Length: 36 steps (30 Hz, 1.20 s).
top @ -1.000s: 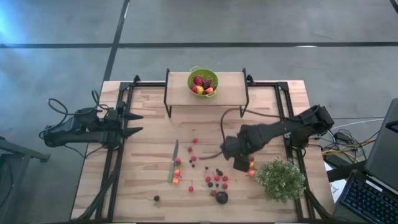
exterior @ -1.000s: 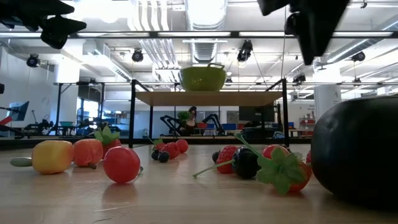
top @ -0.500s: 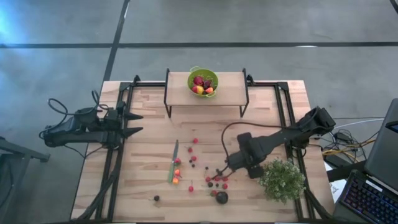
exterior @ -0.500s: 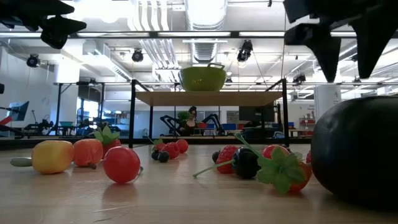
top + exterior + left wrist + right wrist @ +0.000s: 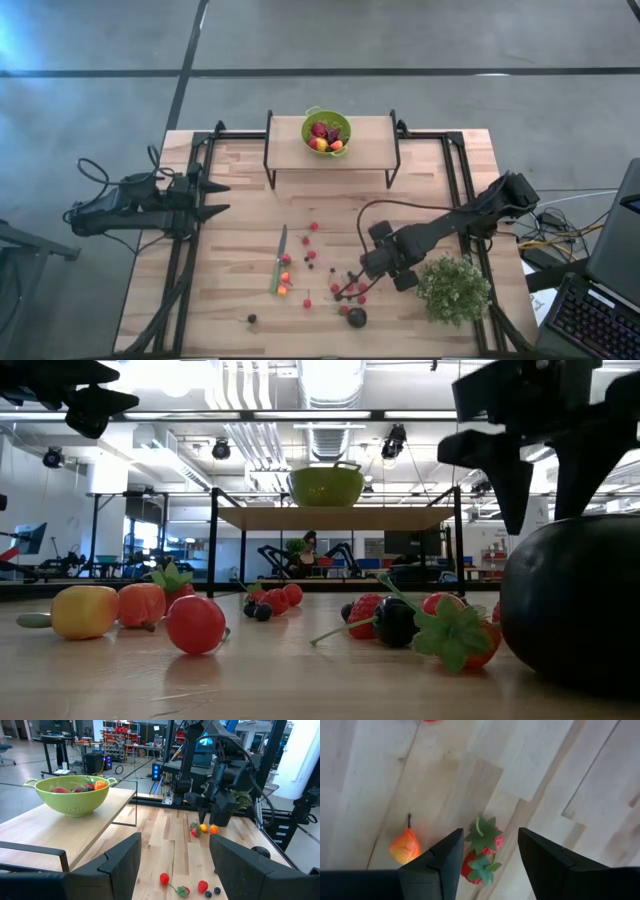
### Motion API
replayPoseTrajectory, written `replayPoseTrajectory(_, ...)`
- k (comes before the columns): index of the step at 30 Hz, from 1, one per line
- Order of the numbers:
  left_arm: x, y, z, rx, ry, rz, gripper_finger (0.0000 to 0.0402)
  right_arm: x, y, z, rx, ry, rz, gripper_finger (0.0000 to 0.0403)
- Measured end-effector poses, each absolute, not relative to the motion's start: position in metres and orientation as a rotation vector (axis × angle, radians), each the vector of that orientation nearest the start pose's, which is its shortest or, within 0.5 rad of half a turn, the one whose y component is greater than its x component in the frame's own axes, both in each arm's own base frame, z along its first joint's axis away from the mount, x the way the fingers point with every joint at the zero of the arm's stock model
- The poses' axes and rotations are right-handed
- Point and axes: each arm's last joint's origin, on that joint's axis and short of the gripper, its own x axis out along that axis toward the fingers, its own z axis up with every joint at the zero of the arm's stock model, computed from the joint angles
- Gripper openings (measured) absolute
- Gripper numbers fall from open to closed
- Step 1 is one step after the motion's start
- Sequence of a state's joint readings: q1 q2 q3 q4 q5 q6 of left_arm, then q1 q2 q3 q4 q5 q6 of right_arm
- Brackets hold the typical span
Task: Pick & Place Fruit
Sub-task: Put the strawberry into the green colander on the shelf
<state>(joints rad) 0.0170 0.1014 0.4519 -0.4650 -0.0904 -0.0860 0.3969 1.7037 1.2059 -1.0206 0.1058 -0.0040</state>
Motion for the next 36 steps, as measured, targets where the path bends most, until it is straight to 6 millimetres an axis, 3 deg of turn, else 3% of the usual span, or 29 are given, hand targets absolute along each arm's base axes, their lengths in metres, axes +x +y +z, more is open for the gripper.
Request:
replayPoseTrajectory(19, 0.063, 0.004, 0.260, -0.082, 0.110, 0.112, 0.0241, 0.266, 0.109, 0.152, -0.347, 1.437, 0.263, 0.0130)
replayPoseTrajectory(32, 0.063, 0.004, 0.260, -0.082, 0.110, 0.112, 0.0241, 0.267, 0.110, 0.152, -0.349, 1.432, 0.264, 0.0016)
replayPoseTrajectory(36, 0.063, 0.004, 0.260, -0.082, 0.110, 0.112, 0.0241, 0.270, 0.111, 0.155, -0.344, 1.418, 0.265, 0.0011)
